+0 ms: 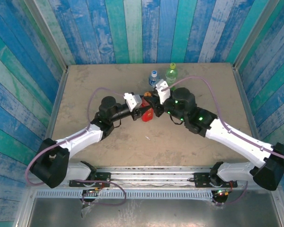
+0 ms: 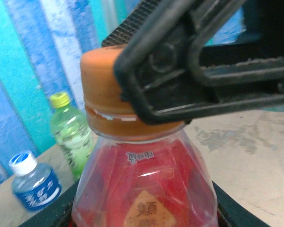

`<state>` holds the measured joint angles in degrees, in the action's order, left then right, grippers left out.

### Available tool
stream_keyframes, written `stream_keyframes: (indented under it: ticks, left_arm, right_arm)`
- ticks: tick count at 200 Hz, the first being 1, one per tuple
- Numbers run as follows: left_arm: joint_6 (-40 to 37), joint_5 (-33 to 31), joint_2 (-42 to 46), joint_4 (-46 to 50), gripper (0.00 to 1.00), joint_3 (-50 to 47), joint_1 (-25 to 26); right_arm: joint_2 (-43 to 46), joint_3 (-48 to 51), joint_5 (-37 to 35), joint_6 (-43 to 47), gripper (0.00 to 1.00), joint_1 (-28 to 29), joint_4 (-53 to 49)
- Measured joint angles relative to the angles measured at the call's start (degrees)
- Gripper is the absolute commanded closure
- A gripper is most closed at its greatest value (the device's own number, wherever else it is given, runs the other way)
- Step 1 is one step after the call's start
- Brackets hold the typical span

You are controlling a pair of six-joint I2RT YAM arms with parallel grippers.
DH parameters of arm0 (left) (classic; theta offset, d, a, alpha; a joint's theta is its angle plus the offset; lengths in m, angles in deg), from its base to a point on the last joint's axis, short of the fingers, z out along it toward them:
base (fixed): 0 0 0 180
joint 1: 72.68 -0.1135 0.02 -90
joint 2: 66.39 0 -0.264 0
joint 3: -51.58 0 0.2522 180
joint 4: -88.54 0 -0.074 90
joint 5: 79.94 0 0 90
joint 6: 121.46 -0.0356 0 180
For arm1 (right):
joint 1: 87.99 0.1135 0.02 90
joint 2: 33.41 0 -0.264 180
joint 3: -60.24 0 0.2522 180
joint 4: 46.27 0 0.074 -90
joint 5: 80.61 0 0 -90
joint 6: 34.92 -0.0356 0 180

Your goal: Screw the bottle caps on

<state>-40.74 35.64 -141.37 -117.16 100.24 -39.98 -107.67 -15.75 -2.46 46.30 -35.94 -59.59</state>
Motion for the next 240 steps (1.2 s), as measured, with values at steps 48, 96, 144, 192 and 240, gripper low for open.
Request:
stream_keyframes:
  ticks: [48, 96, 144, 192, 240]
  left_arm:
    - [0.48, -9.25, -0.92, -0.17, 0.54, -1.09, 1.42]
    - [-2.91, 2.10, -0.81, 2.80, 0.49, 0.85, -0.96]
    - [-11.15, 24.39, -0.37, 14.25, 0.50, 4.00, -2.12]
    - [-14.53, 38.42, 1.75, 18.56, 0.49, 5.22, -2.01]
    - [-15.47, 41.13, 2.29, 19.80, 0.50, 5.55, -1.97]
  right_arm:
    - [-4.52, -1.64, -7.15, -5.05, 0.76, 1.42, 1.33]
    - [1.51, 1.90, 14.21, 4.15, 0.42, -7.06, 0.61]
    - [12.09, 4.63, 36.28, 16.61, 0.38, -13.55, -5.18]
    - [11.04, 3.91, 50.97, 23.15, 0.43, -13.46, -10.62]
    - [8.98, 3.06, 56.35, 24.94, 0.67, -13.46, -12.66]
